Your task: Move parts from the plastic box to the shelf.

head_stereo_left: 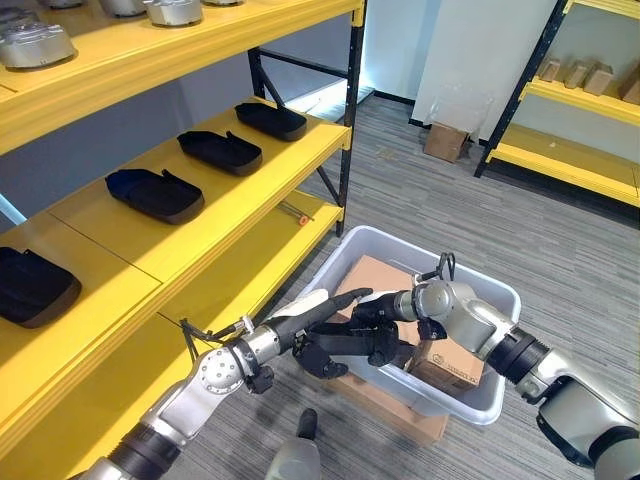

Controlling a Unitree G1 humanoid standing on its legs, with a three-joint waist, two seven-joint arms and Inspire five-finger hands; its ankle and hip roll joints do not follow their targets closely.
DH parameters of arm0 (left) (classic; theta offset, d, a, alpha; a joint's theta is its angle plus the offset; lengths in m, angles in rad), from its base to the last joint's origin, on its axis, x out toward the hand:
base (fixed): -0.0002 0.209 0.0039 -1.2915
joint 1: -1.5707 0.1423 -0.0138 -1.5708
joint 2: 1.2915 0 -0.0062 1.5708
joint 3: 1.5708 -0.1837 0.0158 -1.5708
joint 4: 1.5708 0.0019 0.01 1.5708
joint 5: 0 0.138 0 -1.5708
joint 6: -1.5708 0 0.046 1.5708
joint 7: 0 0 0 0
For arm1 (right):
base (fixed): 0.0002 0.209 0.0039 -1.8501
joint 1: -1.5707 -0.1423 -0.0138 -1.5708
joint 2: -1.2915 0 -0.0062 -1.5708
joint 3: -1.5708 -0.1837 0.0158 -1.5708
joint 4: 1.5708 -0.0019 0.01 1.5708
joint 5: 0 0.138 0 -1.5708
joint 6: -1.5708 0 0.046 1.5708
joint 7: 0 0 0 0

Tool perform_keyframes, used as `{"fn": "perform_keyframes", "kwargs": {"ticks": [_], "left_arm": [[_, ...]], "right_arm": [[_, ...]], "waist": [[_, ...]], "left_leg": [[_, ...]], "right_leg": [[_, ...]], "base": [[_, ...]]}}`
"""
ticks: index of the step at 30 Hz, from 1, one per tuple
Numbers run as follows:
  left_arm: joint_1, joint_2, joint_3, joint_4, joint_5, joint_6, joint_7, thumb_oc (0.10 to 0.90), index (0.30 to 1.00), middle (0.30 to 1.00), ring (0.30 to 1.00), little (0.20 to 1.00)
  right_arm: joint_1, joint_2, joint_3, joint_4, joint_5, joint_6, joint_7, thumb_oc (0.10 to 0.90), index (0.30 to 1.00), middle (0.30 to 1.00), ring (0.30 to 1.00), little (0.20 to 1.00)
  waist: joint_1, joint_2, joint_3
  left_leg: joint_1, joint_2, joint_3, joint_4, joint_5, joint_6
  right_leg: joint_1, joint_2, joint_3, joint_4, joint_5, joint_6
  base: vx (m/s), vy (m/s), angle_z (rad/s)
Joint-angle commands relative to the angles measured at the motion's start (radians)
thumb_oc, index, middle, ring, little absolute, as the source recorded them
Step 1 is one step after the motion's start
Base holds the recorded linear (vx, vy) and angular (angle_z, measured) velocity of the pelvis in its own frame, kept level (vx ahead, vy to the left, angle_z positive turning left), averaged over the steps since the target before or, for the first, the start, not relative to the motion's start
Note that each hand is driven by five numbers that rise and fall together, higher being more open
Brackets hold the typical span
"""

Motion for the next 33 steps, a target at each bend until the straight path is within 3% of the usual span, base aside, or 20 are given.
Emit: {"fn": "perform_keyframes", "kwargs": {"ticks": [1, 4, 11, 12, 14, 20, 23, 33], "left_arm": [[-0.002, -0.022, 0.033, -0.025, -0.004, -0.063, 0.072, 0.9, 1.0, 1.0, 1.0, 1.0], [0.007, -0.018, 0.048, -0.038, 0.034, -0.087, 0.09, 0.9, 1.0, 1.0, 1.0, 1.0], [-0.001, 0.01, 0.071, -0.057, 0.17, -0.217, 0.154, 0.9, 1.0, 1.0, 1.0, 1.0], [-0.008, 0.028, 0.076, -0.069, 0.243, -0.271, 0.178, 0.9, 1.0, 1.0, 1.0, 1.0], [-0.017, 0.056, 0.078, -0.078, 0.322, -0.309, 0.223, 0.9, 1.0, 1.0, 1.0, 1.0], [-0.073, 0.13, 0.06, -0.083, 0.495, -0.372, 0.345, 0.9, 1.0, 1.0, 1.0, 1.0], [-0.124, 0.145, 0.017, -0.074, 0.585, -0.32, 0.387, 0.9, 1.0, 1.0, 1.0, 1.0], [-0.196, 0.092, -0.091, -0.005, 0.545, -0.212, 0.346, 0.9, 1.0, 1.0, 1.0, 1.0]], "right_arm": [[-0.14, 0.008, -0.085, -0.013, 0.013, -0.051, -0.071, 0.4, 0.3, 0.3, 0.3, 0.3], [-0.141, 0.011, -0.088, -0.003, 0.013, -0.051, -0.078, 0.4, 0.3, 0.3, 0.3, 0.3], [-0.146, 0.006, -0.086, 0.018, 0.021, -0.053, -0.084, 0.4, 0.3, 0.3, 0.3, 0.3], [-0.14, 0.003, -0.085, 0.023, 0.017, -0.057, -0.085, 0.4, 0.3, 0.3, 0.3, 0.3], [-0.14, -0.006, -0.08, 0.029, 0.019, -0.067, -0.079, 0.4, 0.3, 0.3, 0.3, 0.3], [-0.145, -0.024, -0.05, 0.026, 0.039, -0.09, -0.071, 0.4, 0.3, 0.3, 0.3, 0.3], [-0.156, -0.011, -0.028, 0.021, 0.041, -0.094, -0.063, 0.4, 0.3, 0.3, 0.3, 0.3], [-0.164, 0.022, -0.001, -0.004, 0.035, -0.106, -0.064, 0.4, 0.3, 0.3, 0.3, 0.3]], "waist": [[0.014, -0.01, -0.058], [0.02, -0.012, -0.057], [0.027, -0.016, -0.058], [0.026, -0.015, -0.061], [0.024, -0.013, -0.062], [0.012, -0.006, -0.07], [0.003, 0.0, -0.074], [-0.018, 0.001, -0.072]], "left_leg": [[-0.038, 0.073, -0.053, -0.051, 0.003, -0.063], [-0.04, 0.072, -0.056, -0.051, 0.003, -0.063], [-0.041, 0.071, -0.063, -0.049, 0.004, -0.064], [-0.04, 0.071, -0.064, -0.049, 0.004, -0.064], [-0.038, 0.072, -0.065, -0.05, 0.003, -0.064], [-0.03, 0.073, -0.06, -0.053, 0.003, -0.061], [-0.026, 0.073, -0.055, -0.053, 0.003, -0.061], [-0.021, 0.079, -0.042, -0.056, -0.003, -0.06]], "right_leg": [[-0.013, -0.019, 0.004, 0.016, 0.122, 0.0], [-0.013, -0.019, 0.001, 0.014, 0.124, 0.0], [-0.011, -0.018, -0.005, 0.014, 0.123, -0.001], [-0.012, -0.018, -0.007, 0.017, 0.122, -0.002], [-0.015, -0.019, -0.006, 0.022, 0.123, -0.001], [-0.02, -0.023, -0.003, 0.028, 0.123, 0.001], [-0.02, -0.026, 0.0, 0.031, 0.121, 0.002], [-0.029, -0.03, 0.007, 0.042, 0.12, 0.006]], "base": [[0.0, -0.023, 0.05], [0.0, -0.027, 0.09], [0.01, -0.015, 0.03], [0.0, 0.0, 0.0], [0.0, 0.0, 0.0], [0.01, 0.012, 0.0], [0.01, 0.04, 0.0], [-0.01, 0.007, -0.02]]}}
